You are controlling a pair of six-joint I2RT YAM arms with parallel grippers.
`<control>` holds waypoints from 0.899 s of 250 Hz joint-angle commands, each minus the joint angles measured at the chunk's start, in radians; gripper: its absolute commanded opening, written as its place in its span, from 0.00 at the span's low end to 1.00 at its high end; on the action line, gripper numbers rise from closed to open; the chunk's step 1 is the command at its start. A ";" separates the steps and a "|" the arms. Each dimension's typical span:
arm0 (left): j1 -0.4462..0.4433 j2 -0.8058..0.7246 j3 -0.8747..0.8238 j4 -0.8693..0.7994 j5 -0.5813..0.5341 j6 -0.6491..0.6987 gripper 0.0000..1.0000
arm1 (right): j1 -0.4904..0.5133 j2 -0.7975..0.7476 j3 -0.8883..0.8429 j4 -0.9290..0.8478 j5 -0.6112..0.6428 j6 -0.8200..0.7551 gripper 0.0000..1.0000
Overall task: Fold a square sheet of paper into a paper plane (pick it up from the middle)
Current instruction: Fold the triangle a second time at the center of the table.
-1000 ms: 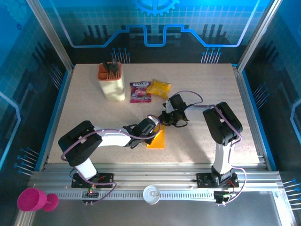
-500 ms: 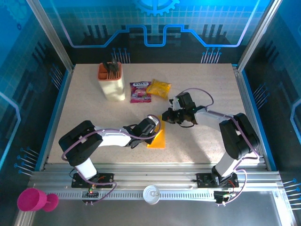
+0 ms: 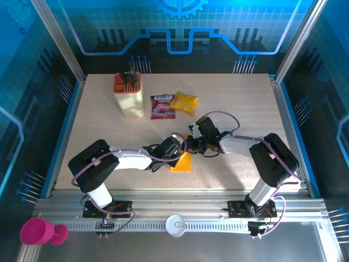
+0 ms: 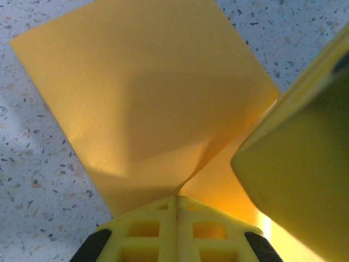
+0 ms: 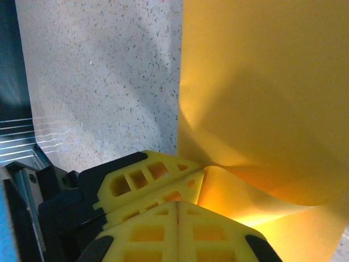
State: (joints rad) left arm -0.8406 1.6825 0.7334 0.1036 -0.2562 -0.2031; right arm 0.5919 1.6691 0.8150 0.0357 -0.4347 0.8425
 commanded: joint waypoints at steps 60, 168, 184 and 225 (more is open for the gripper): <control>0.007 0.017 -0.006 -0.014 0.021 0.015 0.00 | 0.025 0.052 -0.058 0.079 0.039 0.050 0.00; 0.006 0.018 0.007 -0.016 0.026 0.019 0.00 | -0.012 0.108 -0.121 0.129 0.055 0.066 0.00; 0.008 0.006 0.016 -0.024 0.022 0.014 0.00 | -0.014 0.104 -0.129 0.125 0.060 0.066 0.00; 0.021 -0.082 0.048 -0.060 0.039 -0.015 0.04 | -0.015 0.114 -0.135 0.110 0.073 0.068 0.00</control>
State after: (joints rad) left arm -0.8326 1.6768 0.7422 0.0875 -0.2474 -0.2043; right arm 0.5926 1.7527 0.7086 0.1959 -0.4114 0.9020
